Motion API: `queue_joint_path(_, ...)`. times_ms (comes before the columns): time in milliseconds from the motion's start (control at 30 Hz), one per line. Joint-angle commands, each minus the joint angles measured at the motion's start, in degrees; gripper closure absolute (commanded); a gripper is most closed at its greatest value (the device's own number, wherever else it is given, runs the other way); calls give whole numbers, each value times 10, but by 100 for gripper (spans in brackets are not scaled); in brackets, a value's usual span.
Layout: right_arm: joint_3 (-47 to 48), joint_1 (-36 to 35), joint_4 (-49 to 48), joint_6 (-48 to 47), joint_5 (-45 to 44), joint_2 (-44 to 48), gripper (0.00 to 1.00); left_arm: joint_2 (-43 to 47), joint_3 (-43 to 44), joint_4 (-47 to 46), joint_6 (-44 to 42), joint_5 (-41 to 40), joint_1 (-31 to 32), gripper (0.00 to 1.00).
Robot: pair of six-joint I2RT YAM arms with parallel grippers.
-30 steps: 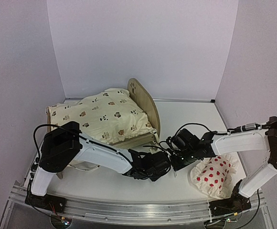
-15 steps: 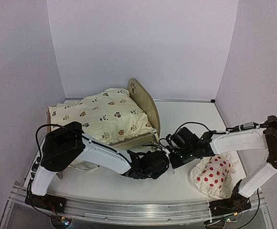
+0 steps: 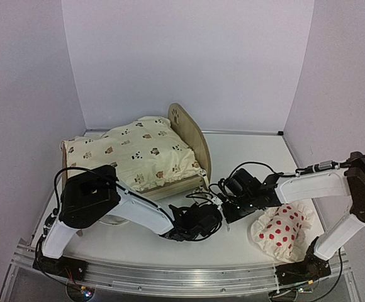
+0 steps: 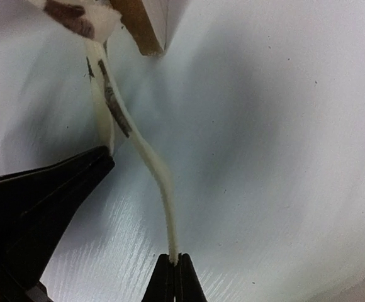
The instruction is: Set up the pet bed
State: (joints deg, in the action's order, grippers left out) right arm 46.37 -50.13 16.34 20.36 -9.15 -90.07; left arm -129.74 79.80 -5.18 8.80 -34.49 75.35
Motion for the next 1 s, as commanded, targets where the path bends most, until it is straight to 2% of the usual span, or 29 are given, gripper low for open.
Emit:
queue_joint_path(0,9,-18,3,-25,69,-21,100,48,-29,-72,-22,49,-3,100)
queue_joint_path(167,16,-18,-2,-23,148,-44,100,121,-120,-80,-15,138,7,100)
queue_joint_path(367,26,-18,-19,-13,230,-68,100,190,-201,-78,20,173,17,100)
queue_joint_path(600,29,-18,-25,-6,240,-61,100,228,-243,-84,34,244,24,100)
queue_joint_path(767,29,-18,-26,-7,205,-60,100,258,-259,-82,43,304,35,100)
queue_joint_path(867,30,-18,-26,-8,194,-63,100,285,-262,-56,51,309,41,100)
queue_joint_path(967,30,-18,-25,-8,190,-60,100,308,-258,-24,63,282,41,100)
